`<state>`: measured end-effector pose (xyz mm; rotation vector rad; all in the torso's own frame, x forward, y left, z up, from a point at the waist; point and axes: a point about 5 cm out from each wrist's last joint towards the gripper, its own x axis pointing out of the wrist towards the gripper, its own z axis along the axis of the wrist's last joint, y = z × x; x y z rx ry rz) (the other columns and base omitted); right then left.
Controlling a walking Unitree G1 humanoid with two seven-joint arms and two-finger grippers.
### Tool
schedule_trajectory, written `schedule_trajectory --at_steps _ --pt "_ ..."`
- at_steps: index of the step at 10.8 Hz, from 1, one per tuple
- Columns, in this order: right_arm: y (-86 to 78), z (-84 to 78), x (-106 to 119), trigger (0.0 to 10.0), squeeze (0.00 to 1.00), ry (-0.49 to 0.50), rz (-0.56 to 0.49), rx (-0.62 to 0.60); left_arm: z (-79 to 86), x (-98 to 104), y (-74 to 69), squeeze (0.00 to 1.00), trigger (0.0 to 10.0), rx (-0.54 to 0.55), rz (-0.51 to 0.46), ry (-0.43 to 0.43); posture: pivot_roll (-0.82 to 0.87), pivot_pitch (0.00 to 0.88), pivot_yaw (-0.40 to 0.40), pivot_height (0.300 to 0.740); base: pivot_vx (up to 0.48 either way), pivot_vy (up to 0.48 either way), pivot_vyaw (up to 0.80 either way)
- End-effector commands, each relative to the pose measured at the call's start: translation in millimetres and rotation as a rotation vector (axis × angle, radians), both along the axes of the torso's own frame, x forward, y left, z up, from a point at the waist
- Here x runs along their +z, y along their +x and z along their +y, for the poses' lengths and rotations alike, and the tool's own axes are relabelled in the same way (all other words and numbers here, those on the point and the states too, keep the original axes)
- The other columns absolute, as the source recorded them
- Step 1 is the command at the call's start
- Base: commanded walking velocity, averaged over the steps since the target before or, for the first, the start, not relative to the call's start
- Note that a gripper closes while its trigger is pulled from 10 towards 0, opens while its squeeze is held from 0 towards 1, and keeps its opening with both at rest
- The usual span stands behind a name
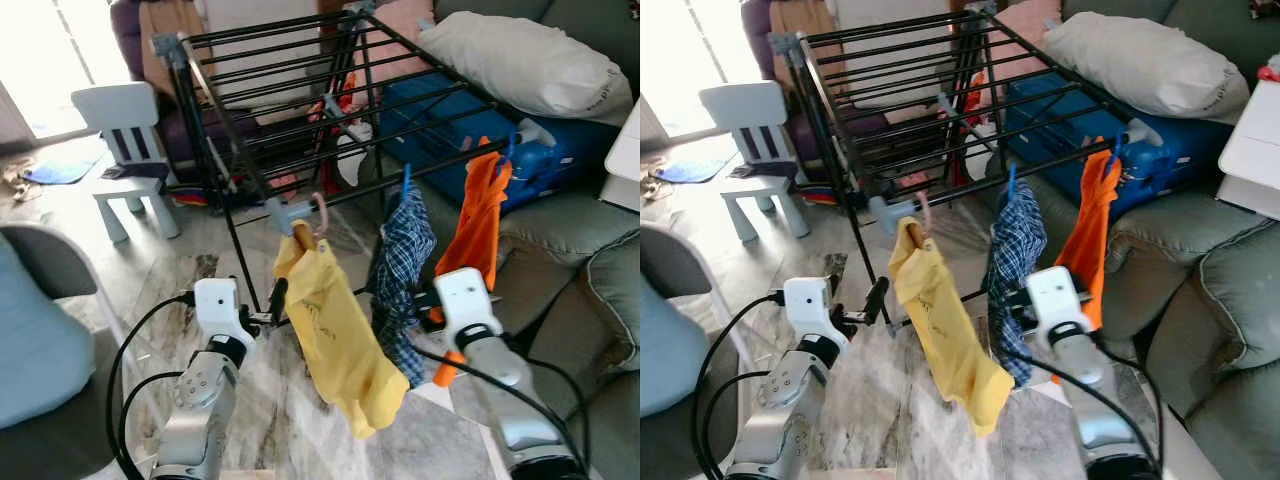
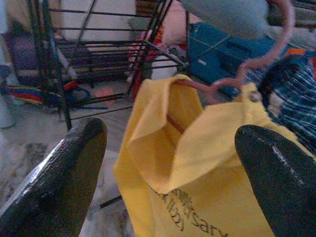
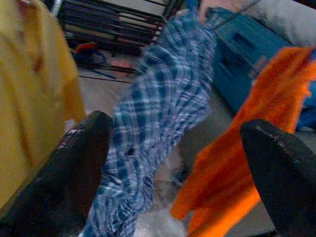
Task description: Hang hanger
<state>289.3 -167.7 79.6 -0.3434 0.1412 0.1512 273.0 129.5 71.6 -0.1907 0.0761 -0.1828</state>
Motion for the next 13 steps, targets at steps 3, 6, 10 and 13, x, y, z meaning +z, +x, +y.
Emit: schedule_trajectory --at_steps 3,6,10,13 --pt "0.0 4.1 2.5 10.0 0.0 -0.007 -0.014 0.029 4.2 -3.1 1.1 0.0 10.0 0.01 0.025 0.006 -0.28 0.0 0.05 0.74 0.0 0.082 0.27" --pt "-1.1 4.1 1.3 10.0 0.0 -0.004 -0.003 0.033 3.3 -3.6 1.3 0.0 10.0 0.01 0.027 0.006 -0.28 0.0 0.047 0.74 0.0 0.383 0.27" --pt "-1.3 3.9 -1.2 10.0 0.0 -0.003 0.009 0.027 0.9 -4.6 1.3 0.0 10.0 -0.002 0.03 0.018 -0.28 0.0 0.048 0.74 0.0 0.0 0.0" --pt "-0.1 1.2 1.9 10.0 0.0 0.006 -0.014 0.005 -0.5 -4.1 2.4 0.0 10.0 -0.006 0.028 0.02 -0.28 0.0 0.048 0.74 0.0 0.0 0.0"
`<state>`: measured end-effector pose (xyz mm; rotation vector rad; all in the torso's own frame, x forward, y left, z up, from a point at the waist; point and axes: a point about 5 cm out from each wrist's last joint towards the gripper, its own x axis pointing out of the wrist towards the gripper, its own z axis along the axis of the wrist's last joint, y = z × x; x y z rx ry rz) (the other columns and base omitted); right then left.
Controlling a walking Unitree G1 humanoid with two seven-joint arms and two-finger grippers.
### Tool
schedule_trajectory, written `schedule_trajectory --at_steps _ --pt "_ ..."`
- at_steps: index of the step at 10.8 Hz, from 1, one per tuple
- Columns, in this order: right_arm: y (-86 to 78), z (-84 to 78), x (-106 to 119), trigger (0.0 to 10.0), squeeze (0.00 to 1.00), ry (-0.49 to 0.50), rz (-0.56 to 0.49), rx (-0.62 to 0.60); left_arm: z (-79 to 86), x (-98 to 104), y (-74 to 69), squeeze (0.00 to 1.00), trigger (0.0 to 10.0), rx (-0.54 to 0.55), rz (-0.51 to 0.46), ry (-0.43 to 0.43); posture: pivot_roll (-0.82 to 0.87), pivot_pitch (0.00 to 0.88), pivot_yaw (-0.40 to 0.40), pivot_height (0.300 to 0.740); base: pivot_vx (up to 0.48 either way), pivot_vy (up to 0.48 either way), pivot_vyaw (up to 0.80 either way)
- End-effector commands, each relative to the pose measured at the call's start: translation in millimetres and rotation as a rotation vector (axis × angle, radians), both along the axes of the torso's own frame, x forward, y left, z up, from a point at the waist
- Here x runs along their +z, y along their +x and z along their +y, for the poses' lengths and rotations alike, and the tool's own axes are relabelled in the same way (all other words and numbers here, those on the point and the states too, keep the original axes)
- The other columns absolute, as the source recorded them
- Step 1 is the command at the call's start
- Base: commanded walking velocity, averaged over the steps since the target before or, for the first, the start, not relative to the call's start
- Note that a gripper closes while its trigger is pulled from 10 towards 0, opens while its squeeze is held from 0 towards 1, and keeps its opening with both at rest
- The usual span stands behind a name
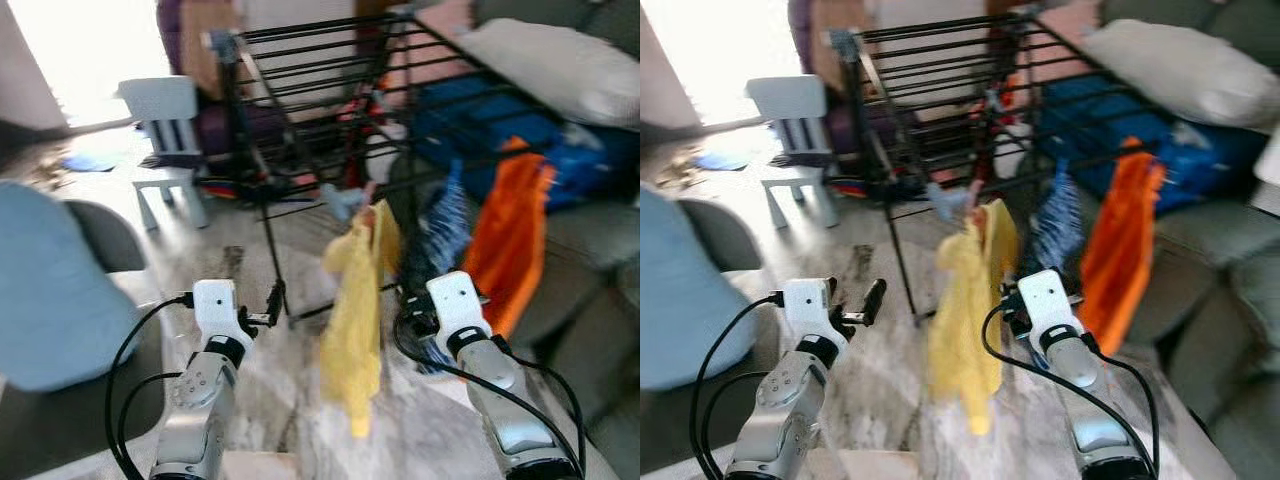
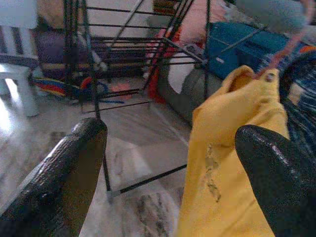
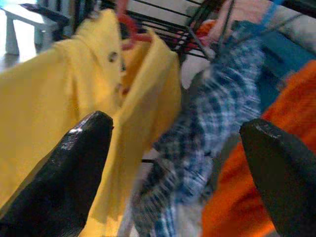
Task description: Hang hanger
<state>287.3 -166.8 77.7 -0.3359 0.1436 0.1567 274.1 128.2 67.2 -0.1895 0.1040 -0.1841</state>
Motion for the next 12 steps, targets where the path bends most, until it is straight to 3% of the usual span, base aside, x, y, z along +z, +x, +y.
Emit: schedule_trajectory --at_steps 1,4,6,9,12 --pt "2.9 1.5 5.3 10.0 0.0 0.01 -0.021 0.007 0.9 -0.3 1.6 0.0 10.0 -0.001 0.005 0.015 -0.28 0.0 0.048 0.74 0.0 0.0 0.0" --pt "2.0 2.5 3.7 10.0 0.0 0.011 -0.016 0.011 1.9 -0.8 1.8 0.0 10.0 0.0 0.008 0.011 -0.28 0.0 0.046 0.74 0.0 0.0 0.0" --pt "2.7 5.0 3.7 10.0 0.0 0.013 -0.017 0.015 2.4 3.1 -0.7 0.0 10.0 -0.05 -0.037 0.036 -0.28 0.0 0.05 0.74 0.354 0.315 0.0" --pt "3.0 7.8 3.7 10.0 0.0 0.013 -0.024 0.017 4.8 3.5 0.4 0.0 10.0 -0.051 -0.034 0.033 -0.28 0.0 0.064 0.74 0.411 0.166 0.0" --pt "2.2 7.7 3.0 10.0 0.0 0.011 -0.026 0.017 3.2 0.7 1.0 0.0 10.0 -0.019 -0.02 0.049 -0.28 0.0 0.061 0.74 0.0 0.0 0.0"
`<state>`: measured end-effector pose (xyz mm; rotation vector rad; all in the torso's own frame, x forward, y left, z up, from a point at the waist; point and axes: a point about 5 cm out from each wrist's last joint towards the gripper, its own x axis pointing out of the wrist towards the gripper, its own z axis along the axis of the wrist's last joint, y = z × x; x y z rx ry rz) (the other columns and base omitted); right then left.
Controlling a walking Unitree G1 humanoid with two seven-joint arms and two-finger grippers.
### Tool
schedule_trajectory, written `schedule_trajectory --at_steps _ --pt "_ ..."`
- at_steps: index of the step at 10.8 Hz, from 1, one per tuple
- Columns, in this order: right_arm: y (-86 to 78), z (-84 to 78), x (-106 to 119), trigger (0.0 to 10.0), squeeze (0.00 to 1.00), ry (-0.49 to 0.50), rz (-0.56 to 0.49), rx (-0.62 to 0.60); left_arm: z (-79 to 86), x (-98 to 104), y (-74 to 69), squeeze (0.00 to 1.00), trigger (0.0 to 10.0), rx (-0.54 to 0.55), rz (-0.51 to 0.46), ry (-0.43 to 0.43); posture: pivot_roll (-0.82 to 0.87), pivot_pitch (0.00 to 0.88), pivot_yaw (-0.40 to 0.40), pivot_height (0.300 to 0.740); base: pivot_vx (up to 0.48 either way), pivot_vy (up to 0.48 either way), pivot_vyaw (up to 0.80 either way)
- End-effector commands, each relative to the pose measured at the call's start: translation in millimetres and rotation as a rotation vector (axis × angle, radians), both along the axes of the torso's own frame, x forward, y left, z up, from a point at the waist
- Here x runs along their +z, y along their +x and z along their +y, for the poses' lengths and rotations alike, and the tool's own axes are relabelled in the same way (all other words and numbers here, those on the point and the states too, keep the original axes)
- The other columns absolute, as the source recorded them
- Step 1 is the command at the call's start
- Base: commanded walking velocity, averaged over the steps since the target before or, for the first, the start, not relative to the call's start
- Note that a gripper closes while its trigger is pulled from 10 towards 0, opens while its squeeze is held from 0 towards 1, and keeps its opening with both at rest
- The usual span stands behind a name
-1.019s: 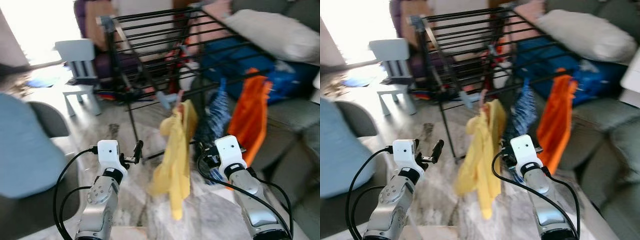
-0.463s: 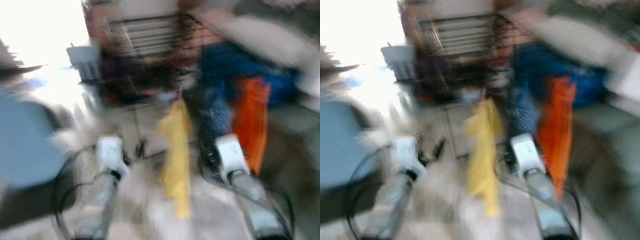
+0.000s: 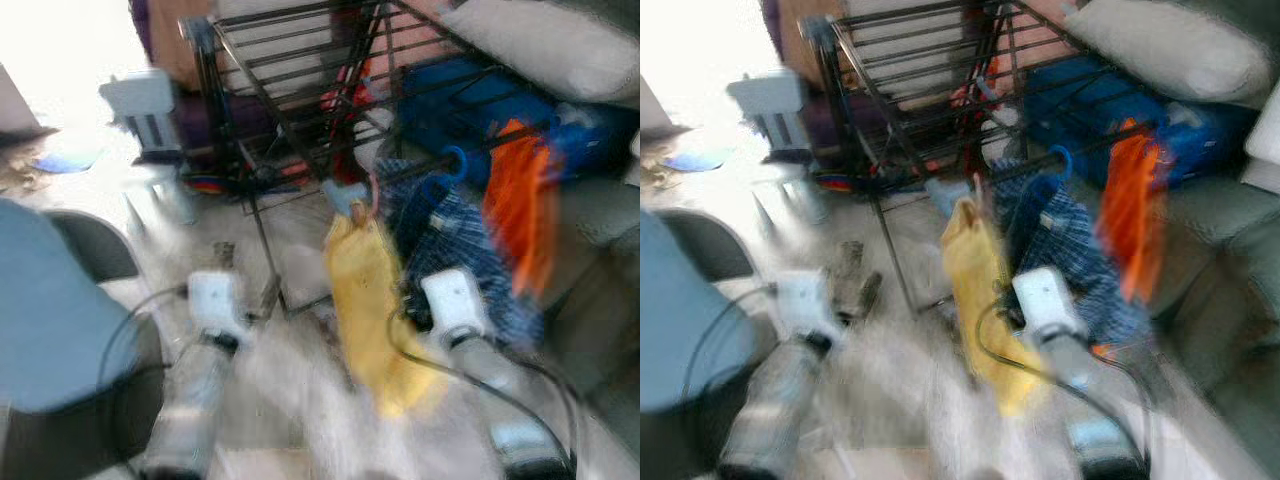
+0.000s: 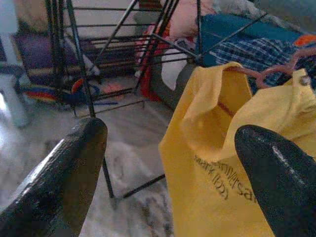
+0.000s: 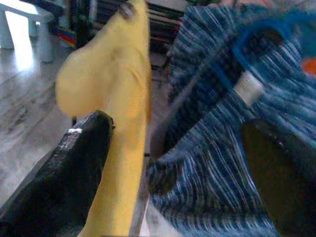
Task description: Hang hanger
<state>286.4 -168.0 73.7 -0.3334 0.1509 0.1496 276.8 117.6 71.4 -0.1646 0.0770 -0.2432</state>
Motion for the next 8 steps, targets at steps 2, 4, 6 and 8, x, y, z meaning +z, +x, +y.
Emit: schedule_trajectory --at_steps 2,4,6,8 --pt "3.4 7.6 7 10.0 0.0 0.002 -0.027 0.027 14.0 -4 -1.3 0.0 10.0 0.051 0.016 0.022 -0.28 0.0 0.055 0.74 0.0 0.0 0.0" --pt "4.2 5.6 7 10.0 0.0 -0.018 -0.026 0.022 12.4 -5 -1.2 0.0 10.0 0.052 0.02 0.015 -0.28 0.0 0.051 0.74 0.0 0.0 0.0" --pt "6.1 -4.0 9 10.0 0.0 -0.083 -0.039 -0.035 9.7 -6 -1.3 0.0 10.0 0.039 0.033 0.011 -0.28 0.0 0.05 0.74 0.0 0.0 0.0" --pt "8.8 -19.5 12 10.0 0.0 -0.139 -0.047 -0.109 7.4 -7 -1.2 0.0 10.0 0.017 0.045 -0.023 -0.29 0.0 0.051 0.74 0.0 0.0 0.0"
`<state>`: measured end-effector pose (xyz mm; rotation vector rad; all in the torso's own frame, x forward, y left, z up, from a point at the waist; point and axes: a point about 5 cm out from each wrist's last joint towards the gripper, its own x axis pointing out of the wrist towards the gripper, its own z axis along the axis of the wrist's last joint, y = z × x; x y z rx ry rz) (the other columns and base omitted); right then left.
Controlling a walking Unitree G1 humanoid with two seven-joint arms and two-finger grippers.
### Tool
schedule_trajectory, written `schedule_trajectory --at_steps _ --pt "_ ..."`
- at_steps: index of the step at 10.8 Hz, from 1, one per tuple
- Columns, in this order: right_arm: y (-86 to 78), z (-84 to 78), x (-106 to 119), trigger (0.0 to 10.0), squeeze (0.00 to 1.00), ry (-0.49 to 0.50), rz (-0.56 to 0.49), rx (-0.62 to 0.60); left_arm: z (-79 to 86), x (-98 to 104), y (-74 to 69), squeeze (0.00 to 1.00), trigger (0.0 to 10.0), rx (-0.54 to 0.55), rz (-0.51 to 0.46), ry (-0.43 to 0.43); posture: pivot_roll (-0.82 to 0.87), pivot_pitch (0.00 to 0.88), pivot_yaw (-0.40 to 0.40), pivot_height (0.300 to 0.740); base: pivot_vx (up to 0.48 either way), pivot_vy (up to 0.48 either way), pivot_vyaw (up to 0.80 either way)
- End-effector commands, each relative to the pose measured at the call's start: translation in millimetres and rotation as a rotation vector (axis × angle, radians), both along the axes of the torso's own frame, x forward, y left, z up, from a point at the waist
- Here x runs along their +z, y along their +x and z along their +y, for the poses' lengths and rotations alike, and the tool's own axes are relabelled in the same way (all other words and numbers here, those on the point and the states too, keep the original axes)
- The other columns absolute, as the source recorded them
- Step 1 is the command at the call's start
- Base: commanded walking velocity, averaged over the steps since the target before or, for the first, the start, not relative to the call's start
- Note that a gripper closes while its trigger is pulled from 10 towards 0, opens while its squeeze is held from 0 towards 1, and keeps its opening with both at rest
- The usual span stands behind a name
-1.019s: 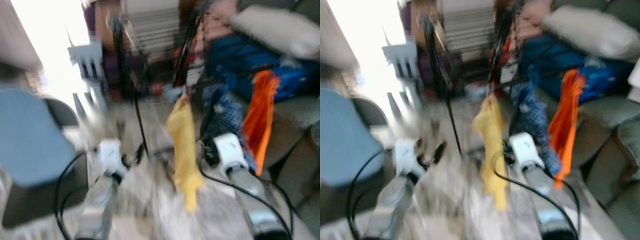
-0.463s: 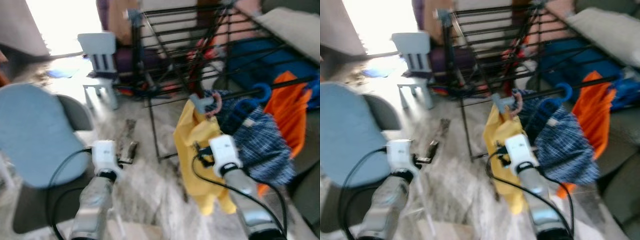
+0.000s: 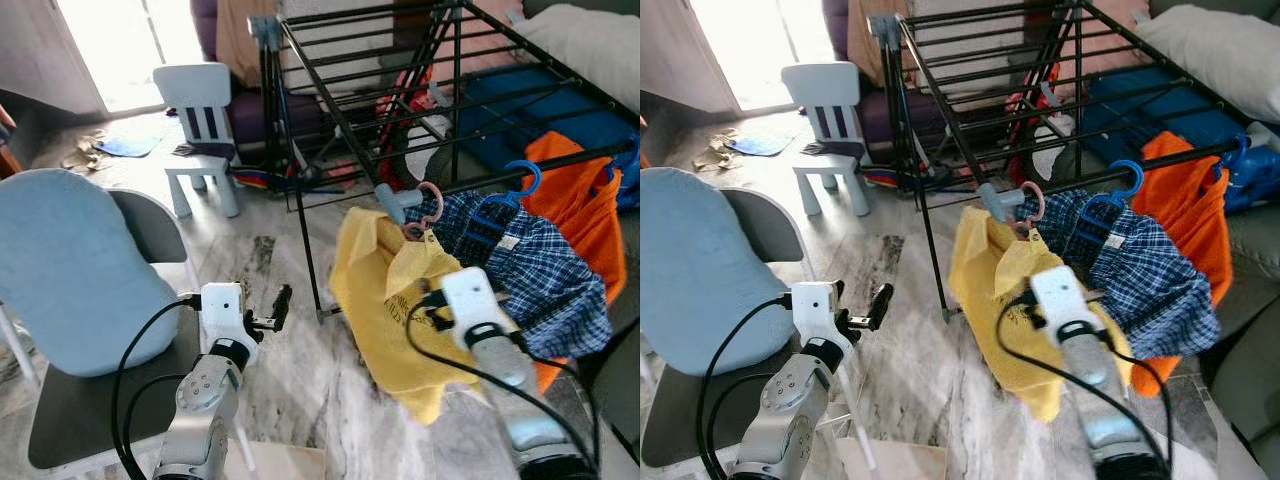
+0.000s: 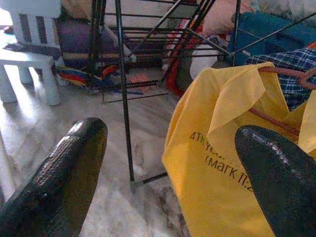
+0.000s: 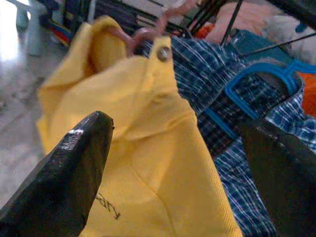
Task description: Hang hanger
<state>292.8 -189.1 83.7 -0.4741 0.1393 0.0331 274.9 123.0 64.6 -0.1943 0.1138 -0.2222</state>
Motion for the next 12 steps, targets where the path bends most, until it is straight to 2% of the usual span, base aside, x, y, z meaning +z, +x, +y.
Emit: schedule_trajectory --at_steps 1,2,4,5,7,8,9,10,12 --pt "3.1 -5.5 1 10.0 0.0 -0.011 0.01 -0.024 1.7 1 0.7 0.0 10.0 -0.004 0.007 -0.005 -0.29 0.0 0.051 0.74 0.0 0.0 0.0" --pt "5.5 -12.0 -1 10.0 0.0 -0.024 0.037 -0.023 2.2 1 0.6 0.0 10.0 -0.001 0.008 -0.007 -0.28 0.0 0.052 0.74 0.0 0.0 0.0" --pt "21.2 -29.0 2 10.0 0.0 -0.05 0.104 0.021 3.8 0 0.3 0.0 10.0 0.001 0.02 -0.001 -0.28 0.0 0.055 0.74 0.0 0.0 0.0" --pt "28.1 -36.8 7 10.0 0.0 -0.078 0.107 0.023 3.6 0 0.0 0.0 10.0 -0.003 0.03 -0.003 -0.28 0.0 0.056 0.74 0.0 0.0 0.0" --pt "41.8 -60.0 16 10.0 0.0 -0.171 0.172 0.099 6.4 -4 -3.7 0.0 10.0 0.002 0.071 -0.017 -0.25 0.0 0.053 0.74 0.0 0.0 0.0" --pt "45.2 -73.2 19 10.0 0.0 -0.197 0.229 0.151 9.3 -6 -5.4 0.0 10.0 0.007 0.089 -0.015 -0.24 0.0 0.054 0.74 0.0 0.0 0.0" --pt "45.5 -79.2 18 10.0 0.0 -0.197 0.271 0.186 11.2 -6 -5.8 0.0 10.0 0.01 0.097 -0.013 -0.24 0.0 0.056 0.74 0.0 0.0 0.0" --pt "44.6 -85.0 18 10.0 0.0 -0.144 0.327 0.219 12.3 -6 -4.9 0.0 10.0 0.011 0.105 -0.015 -0.23 0.0 0.059 0.74 0.0 0.0 0.0" --pt "41.2 -89.3 13 10.0 0.0 -0.138 0.389 0.285 13.9 -5 -4.0 0.0 10.0 0.008 0.11 -0.011 -0.22 0.0 0.062 0.74 0.0 0.0 0.0"
